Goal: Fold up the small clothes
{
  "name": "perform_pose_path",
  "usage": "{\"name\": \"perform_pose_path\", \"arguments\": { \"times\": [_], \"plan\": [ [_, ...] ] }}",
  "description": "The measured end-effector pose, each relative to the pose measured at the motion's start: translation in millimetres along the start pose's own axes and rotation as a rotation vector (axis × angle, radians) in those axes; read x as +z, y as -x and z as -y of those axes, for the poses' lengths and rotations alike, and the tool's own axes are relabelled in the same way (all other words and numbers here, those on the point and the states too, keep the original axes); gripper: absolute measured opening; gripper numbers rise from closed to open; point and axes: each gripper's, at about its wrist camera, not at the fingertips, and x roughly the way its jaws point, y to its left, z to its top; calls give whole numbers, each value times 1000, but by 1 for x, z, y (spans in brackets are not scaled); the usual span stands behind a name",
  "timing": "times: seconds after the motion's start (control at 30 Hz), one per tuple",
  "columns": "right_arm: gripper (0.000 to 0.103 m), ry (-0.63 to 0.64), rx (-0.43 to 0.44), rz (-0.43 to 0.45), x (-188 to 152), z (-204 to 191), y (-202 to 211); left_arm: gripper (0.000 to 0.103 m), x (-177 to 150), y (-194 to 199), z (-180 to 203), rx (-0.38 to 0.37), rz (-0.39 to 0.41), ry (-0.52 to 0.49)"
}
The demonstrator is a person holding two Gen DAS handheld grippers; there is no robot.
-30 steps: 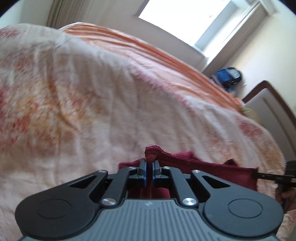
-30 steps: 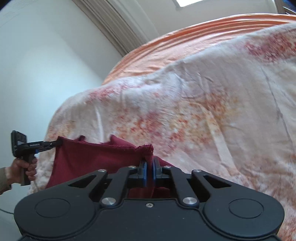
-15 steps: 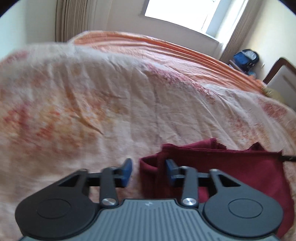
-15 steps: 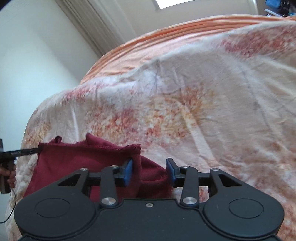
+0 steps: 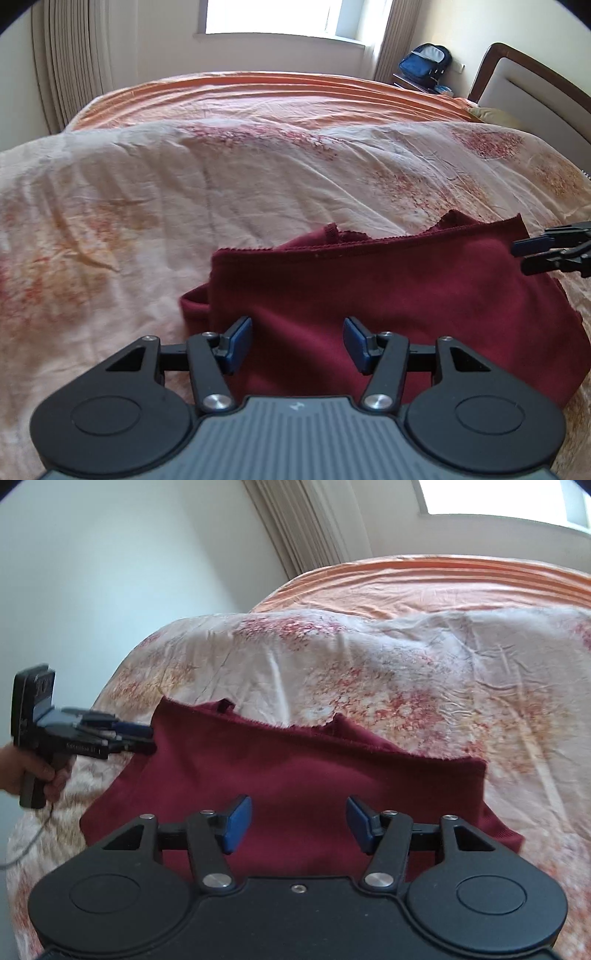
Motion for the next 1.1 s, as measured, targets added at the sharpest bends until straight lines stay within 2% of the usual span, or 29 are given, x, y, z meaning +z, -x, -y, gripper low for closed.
{"name": "perform_pose_path", "arguments": {
  "times": [0.17,0.37,0.43,0.53,0.63,0.7,0.83,0.93,1.1],
  "plan": [
    [62,-57,-61,-9,11,24,-10,63,7,-14,-7,8,-14,25],
    [62,-78,-174,-7,5,47,6,63,6,-19,-15,37,-32,-4],
    [62,-90,-193,14,0,48,15,62,2,-15,-20,44,-31,14],
    [64,-119,-201,41,-14,41,33,69,-12,-1,-28,96,-24,61],
    [67,-139,-200,47,-34,29,53,69,-36,21,-42,93,-28,118],
    [70,-161,-188,61,-48,21,69,69,-55,39,-47,71,-24,152],
    [72,-259,-158,101,-84,7,108,69,-98,70,-45,-24,-24,216],
    [71,-274,-142,78,-113,-3,127,69,-120,80,-36,-83,-43,232],
    [54,-294,-105,25,-142,-7,133,69,-133,74,-34,-169,-81,276]
  ]
}}
